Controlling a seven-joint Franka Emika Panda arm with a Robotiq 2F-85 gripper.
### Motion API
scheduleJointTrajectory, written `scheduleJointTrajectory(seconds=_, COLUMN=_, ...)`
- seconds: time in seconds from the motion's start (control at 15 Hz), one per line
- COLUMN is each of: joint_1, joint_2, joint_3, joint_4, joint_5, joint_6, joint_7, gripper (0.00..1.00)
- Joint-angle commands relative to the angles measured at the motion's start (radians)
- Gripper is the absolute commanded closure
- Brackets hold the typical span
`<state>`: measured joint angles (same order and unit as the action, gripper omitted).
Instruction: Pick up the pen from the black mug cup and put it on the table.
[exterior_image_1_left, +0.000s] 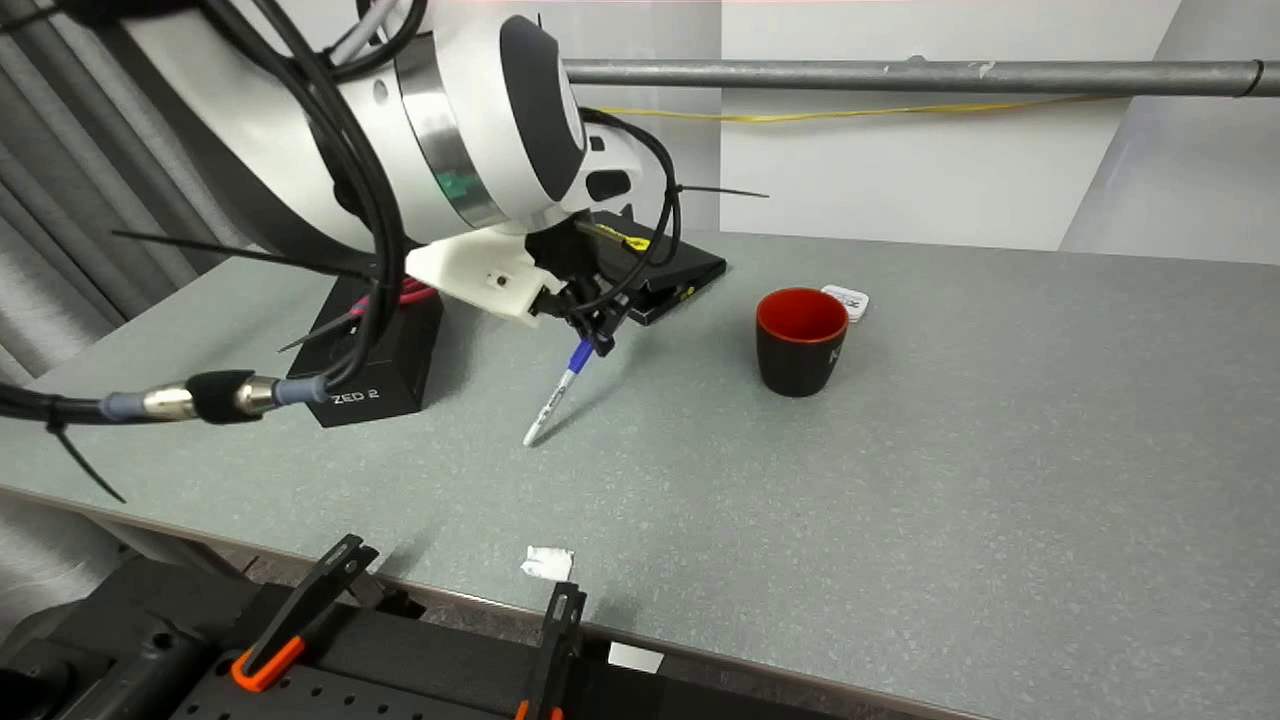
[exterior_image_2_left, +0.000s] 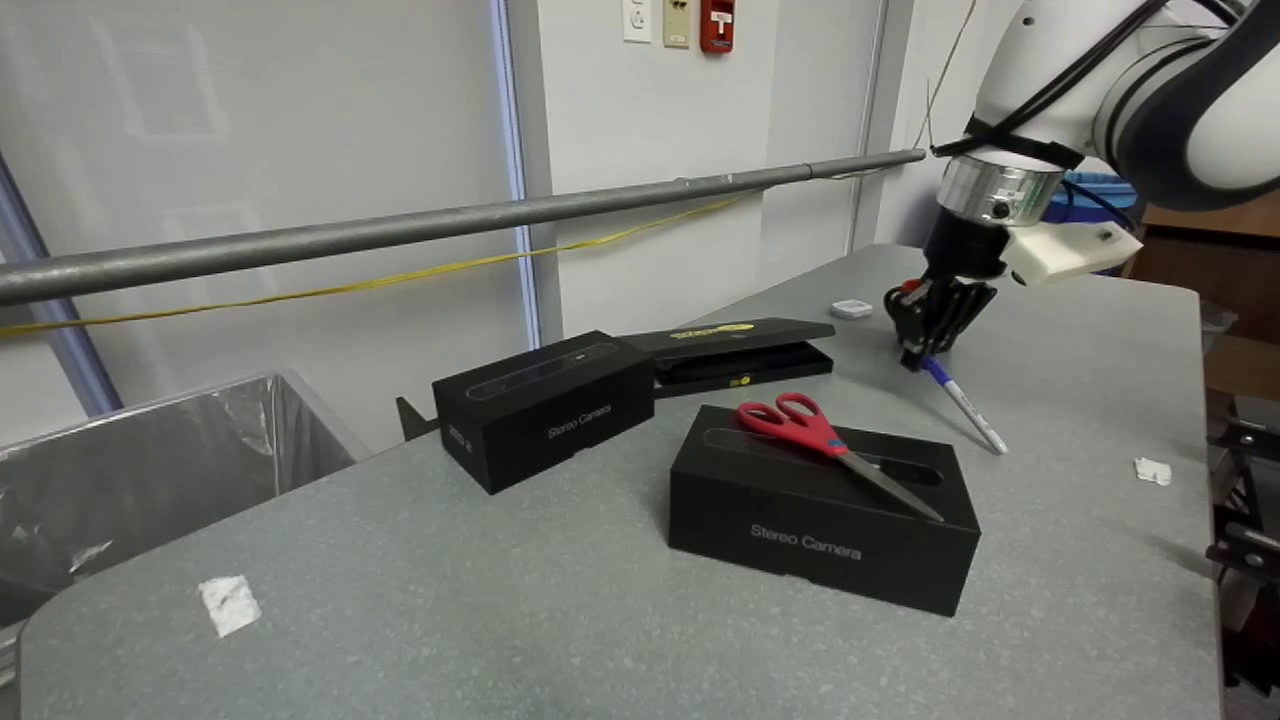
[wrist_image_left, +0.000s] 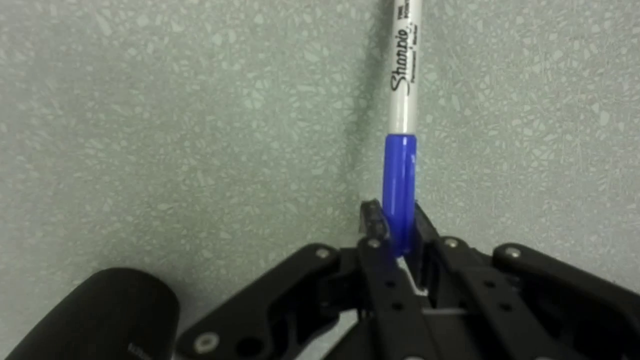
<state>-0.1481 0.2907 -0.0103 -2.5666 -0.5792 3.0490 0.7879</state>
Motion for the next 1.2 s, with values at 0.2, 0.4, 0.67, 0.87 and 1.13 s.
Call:
scheduleJointTrajectory(seconds=0.2, joint_1=-0.026, joint_2=0.006, joint_3=0.014, joint_4=0.088, joint_5=0.011, joint_6=-0.083, joint_7=-0.067, gripper=0.38)
scheduleJointTrajectory(seconds=0.4, joint_1=-0.021, joint_2=0.006, joint_3=0.006, joint_4=0.104, joint_5=0.003, joint_6=-0.087, joint_7=-0.066, gripper=0.16)
scheduleJointTrajectory(seconds=0.67, joint_1=-0.017, joint_2=0.006, joint_3=-0.003, joint_4=0.114, joint_5=-0.002, joint_6=-0.083, joint_7=-0.061, gripper=0.00)
scheduleJointTrajectory(seconds=0.87, joint_1=-0.019, joint_2=0.005, joint_3=0.002, joint_4=0.122, joint_5=0.008, joint_6=-0.092, joint_7=-0.062, gripper=0.00)
scheduleJointTrajectory(seconds=1.13, joint_1=-0.011, joint_2=0.003, joint_3=-0.004, joint_4=0.101, joint_5=0.000, joint_6=-0.064, joint_7=-0.044, gripper=0.00)
